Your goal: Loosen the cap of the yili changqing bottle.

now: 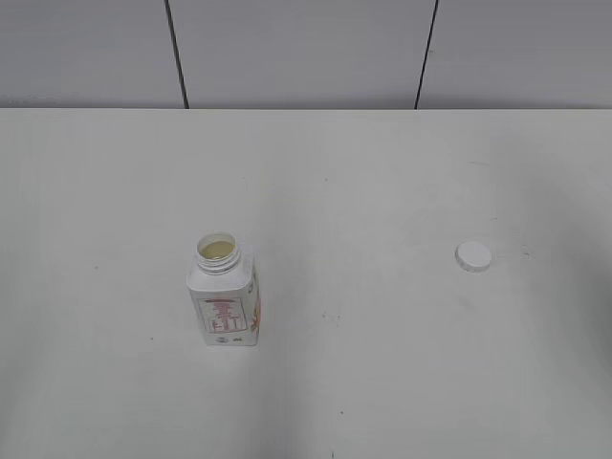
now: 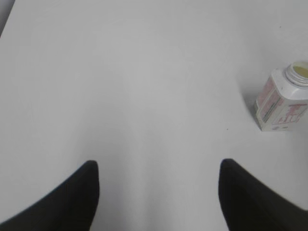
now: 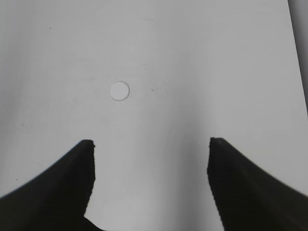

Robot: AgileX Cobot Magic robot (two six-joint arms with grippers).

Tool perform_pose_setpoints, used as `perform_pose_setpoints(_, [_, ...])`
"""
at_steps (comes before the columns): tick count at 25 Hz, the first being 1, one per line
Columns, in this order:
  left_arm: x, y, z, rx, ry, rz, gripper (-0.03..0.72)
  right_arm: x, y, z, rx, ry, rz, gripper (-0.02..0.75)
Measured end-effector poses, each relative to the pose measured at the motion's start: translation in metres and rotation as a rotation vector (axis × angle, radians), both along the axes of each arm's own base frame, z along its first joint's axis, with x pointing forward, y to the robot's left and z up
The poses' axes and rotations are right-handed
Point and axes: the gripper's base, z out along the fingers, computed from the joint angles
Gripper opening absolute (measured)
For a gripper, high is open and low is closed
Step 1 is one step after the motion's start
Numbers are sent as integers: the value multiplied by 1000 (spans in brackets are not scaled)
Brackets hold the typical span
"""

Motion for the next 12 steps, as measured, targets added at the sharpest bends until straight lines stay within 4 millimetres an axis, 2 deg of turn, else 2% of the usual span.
perform_pose_setpoints(1, [-3, 0, 0, 3, -17, -5, 478, -10, -2, 2, 1, -26, 5, 575])
perform_pose_setpoints(4, [-9, -1, 0, 6, -58, -26, 478, -20, -5, -5, -4, -28, 13, 575])
perform_pose_setpoints(12, [-18, -2, 0, -2, -112, -73, 477, -39, -9, -51, -38, 54, 35, 575])
